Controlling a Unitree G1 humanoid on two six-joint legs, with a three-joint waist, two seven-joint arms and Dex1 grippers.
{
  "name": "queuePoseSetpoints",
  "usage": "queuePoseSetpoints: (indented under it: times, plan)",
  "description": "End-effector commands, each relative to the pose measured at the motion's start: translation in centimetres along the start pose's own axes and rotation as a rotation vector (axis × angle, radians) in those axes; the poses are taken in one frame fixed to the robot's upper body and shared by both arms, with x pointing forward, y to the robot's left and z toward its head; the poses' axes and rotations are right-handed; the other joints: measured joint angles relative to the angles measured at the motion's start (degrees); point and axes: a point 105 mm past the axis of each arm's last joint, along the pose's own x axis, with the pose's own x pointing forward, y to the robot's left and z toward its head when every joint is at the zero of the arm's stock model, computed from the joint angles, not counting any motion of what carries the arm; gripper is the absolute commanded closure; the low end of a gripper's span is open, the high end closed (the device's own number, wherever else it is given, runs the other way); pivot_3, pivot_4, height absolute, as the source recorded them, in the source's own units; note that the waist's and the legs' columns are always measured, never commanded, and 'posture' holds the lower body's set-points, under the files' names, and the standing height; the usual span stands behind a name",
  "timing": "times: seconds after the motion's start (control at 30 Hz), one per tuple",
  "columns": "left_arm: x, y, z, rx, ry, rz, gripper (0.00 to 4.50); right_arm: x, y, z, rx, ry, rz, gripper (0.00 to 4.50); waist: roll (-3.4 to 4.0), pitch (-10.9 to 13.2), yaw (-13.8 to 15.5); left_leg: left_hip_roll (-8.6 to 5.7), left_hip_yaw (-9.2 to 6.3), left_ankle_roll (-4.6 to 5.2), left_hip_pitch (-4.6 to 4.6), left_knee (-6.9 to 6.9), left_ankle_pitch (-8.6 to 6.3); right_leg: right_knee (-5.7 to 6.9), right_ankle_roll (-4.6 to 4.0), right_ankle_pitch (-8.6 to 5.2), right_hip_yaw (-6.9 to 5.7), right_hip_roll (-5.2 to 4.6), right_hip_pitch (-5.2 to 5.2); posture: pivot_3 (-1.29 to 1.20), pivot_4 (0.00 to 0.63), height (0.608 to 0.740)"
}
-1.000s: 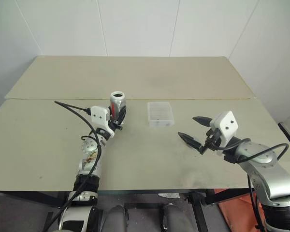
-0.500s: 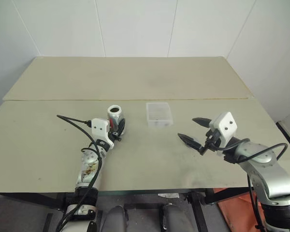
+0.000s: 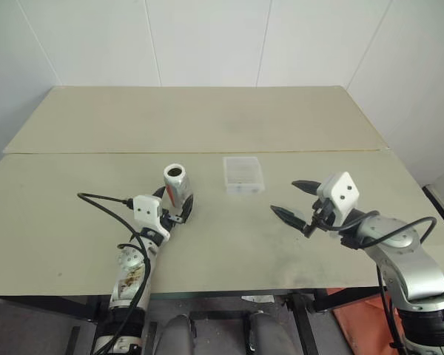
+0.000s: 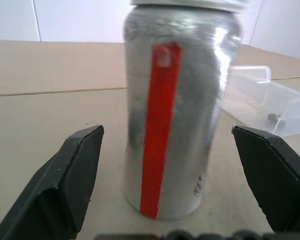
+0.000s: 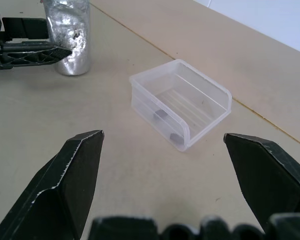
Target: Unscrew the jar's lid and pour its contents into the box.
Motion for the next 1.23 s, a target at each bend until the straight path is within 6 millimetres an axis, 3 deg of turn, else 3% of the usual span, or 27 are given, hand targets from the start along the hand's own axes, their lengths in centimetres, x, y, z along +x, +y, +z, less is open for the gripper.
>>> queuePoseSetpoints:
  times: [0.03, 0.17, 0.33, 0.47, 0.63, 0.87, 1.23]
  plan:
    - [-0.9, 0.5, 2.5, 0.083, -0.086, 0.000, 0.03, -0.2, -0.2, 1.4, -0.072, -0.035, 0.009, 0.00, 0.00, 0.00, 0.08, 0.00, 0.00, 0.00, 0.00, -0.03, 0.00, 0.00, -0.04, -0.03, 0.00, 0.00, -0.01, 0.00, 0.150, 0.740]
    - [-3.3, 1.3, 4.2, 0.076, -0.121, 0.011, 0.03, -0.3, -0.1, 1.8, -0.078, -0.043, 0.043, 0.00, 0.00, 0.00, 0.05, 0.03, 0.02, 0.00, -0.02, -0.04, 0.00, -0.03, -0.03, -0.11, -0.01, -0.01, -0.03, 0.00, 0.150, 0.740]
    - [-8.0, 0.5, 6.7, -0.036, -0.079, -0.250, 0.03, -2.4, -0.2, 2.2, -0.090, -0.048, 0.183, 0.00, -0.01, 0.00, -0.10, 0.16, 0.13, -0.01, -0.02, -0.21, 0.00, -0.06, -0.24, -0.25, 0.00, 0.01, -0.17, 0.00, 0.150, 0.740]
    - [-11.3, 3.2, 9.7, 0.061, 0.002, -0.385, 0.03, -5.2, -0.9, 3.2, -0.169, -0.074, 0.327, 0.00, 0.01, 0.01, 0.31, 0.28, 0.18, -0.01, -0.06, -0.29, 0.00, 0.06, -0.38, -0.40, -0.07, 0.07, -0.38, 0.00, 0.150, 0.740]
    - [-14.3, 6.3, 13.9, 0.232, 0.131, -0.480, 0.03, -6.6, -3.4, 3.6, -0.232, -0.024, 0.335, 0.00, -0.01, 0.01, 0.04, 0.36, 0.29, -0.02, -0.01, -0.28, -0.01, 0.08, -0.48, -0.43, -0.12, 0.06, -0.50, 0.00, 0.150, 0.740]
    - [-15.7, 6.3, 18.6, 0.275, 0.124, -0.492, 0.03, -7.3, -4.0, 3.8, -0.238, -0.009, 0.377, 0.00, -0.01, 0.02, -0.01, 0.40, 0.46, -0.02, -0.07, -0.54, -0.01, 0.07, -0.60, -0.51, -0.10, 0.04, -0.74, 0.00, 0.150, 0.740]
    - [-15.9, 6.2, 17.9, 0.276, 0.138, -0.446, 0.03, -6.4, -4.1, 3.4, -0.238, 0.023, 0.384, 0.00, -0.01, 0.02, 0.02, 0.41, 0.49, -0.03, -0.04, -0.63, -0.01, 0.08, -0.62, -0.55, -0.10, 0.06, -0.77, 0.00, 0.150, 0.740]
